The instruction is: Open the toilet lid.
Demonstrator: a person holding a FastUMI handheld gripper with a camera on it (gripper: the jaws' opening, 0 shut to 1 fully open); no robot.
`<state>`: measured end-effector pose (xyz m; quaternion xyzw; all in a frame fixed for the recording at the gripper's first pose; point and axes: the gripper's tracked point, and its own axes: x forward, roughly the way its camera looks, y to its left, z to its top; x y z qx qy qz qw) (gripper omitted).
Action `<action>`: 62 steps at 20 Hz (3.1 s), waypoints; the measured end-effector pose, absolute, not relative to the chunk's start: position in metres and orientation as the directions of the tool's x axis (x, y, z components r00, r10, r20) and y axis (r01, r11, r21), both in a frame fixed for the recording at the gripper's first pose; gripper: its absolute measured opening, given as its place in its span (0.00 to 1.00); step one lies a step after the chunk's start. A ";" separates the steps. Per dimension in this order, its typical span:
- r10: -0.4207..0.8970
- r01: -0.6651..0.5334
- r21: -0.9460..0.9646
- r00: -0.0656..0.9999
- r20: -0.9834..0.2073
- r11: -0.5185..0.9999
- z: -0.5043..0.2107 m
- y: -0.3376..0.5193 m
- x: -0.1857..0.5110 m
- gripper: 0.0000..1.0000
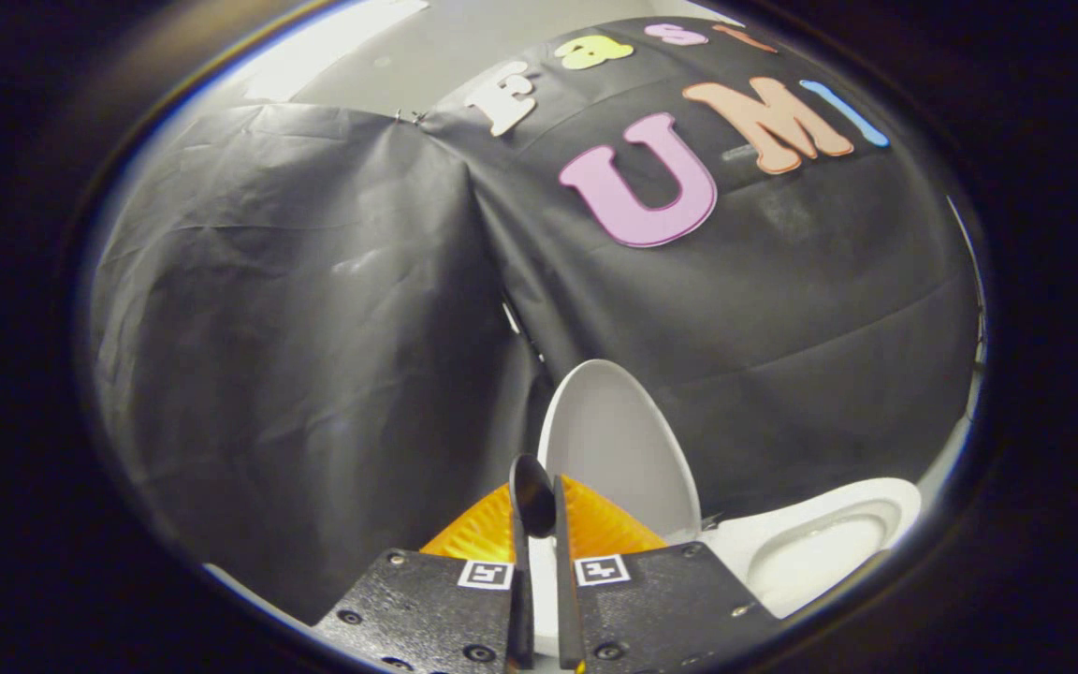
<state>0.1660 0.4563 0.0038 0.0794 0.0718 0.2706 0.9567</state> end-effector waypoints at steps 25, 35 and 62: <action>0.622 -0.605 0.177 0.780 -0.065 0.776 -0.012 0.501 0.160 0.47; 0.586 -0.584 0.109 0.810 0.012 0.805 0.042 0.461 0.144 0.58; 0.118 -0.108 -0.078 0.983 0.140 0.991 0.152 0.081 0.115 0.58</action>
